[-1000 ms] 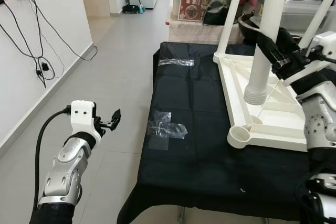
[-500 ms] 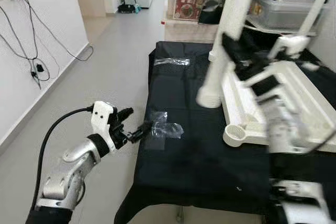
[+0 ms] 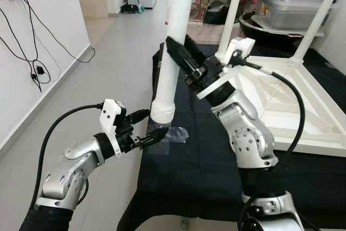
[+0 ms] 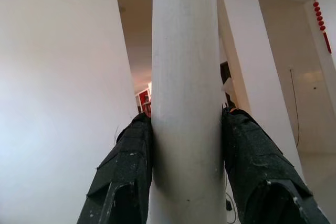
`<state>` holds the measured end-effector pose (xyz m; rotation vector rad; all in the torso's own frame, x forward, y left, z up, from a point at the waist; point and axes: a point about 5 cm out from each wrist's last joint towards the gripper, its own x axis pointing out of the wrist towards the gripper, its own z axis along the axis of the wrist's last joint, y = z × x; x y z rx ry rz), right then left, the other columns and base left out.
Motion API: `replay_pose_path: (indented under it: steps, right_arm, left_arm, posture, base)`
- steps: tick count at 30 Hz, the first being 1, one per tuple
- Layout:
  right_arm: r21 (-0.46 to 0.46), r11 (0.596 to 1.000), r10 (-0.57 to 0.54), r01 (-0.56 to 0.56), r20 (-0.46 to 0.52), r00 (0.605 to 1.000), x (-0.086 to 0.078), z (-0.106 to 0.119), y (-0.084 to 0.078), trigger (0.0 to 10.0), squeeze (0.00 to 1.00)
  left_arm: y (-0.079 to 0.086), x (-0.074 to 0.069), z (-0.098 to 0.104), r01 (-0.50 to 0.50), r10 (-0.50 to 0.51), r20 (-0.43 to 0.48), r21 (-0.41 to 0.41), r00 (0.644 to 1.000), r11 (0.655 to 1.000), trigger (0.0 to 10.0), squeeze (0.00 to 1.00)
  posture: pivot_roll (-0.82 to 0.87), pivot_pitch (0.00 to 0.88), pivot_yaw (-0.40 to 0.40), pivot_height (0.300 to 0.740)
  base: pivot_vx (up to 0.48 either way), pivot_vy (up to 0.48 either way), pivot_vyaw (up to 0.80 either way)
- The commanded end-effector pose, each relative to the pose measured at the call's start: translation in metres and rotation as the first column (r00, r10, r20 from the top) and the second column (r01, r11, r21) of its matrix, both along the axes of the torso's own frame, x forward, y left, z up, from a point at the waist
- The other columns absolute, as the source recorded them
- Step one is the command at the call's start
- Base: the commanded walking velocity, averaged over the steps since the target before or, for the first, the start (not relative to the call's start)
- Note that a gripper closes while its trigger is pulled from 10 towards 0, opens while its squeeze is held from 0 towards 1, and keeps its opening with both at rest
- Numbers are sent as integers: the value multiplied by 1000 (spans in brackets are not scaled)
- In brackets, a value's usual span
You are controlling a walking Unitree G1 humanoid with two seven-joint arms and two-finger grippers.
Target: Building children table
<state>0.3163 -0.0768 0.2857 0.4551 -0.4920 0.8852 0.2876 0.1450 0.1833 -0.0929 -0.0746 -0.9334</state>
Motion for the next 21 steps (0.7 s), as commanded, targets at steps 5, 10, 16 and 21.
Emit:
replay_pose_path:
  steps: [5, 10, 16, 21]
  right_arm:
    - [-10, 998, 66, -66, -1, 998, -11, -2, 15, 0, 0]
    - [-7, 997, 82, -82, -7, 997, -15, -3, 20, 0, 0]
    - [-15, 996, 83, -83, -14, 996, -17, -5, 21, 0, 0]
    - [-15, 997, 74, -74, -15, 997, -18, -5, 21, 0, 0]
  left_arm:
    - [-3, 3, 5, 35, -35, 5, -14, 999, 999, 10000, 0]
    - [-6, 11, 7, 35, -35, 16, -21, 999, 999, 10000, 0]
    - [-10, 13, 7, 51, -50, 28, -48, 998, 998, 0, 0]
    - [-11, 11, 3, 64, -63, 20, -46, 998, 997, 0, 0]
  posture:
    - [-52, 0, -46, 740]
    - [-62, 0, -38, 740]
    - [-66, 0, -36, 740]
    - [-68, 0, -34, 740]
  base:
    - [0, 0, 0]
    - [0, 0, 0]
    - [0, 0, 0]
    - [0, 0, 0]
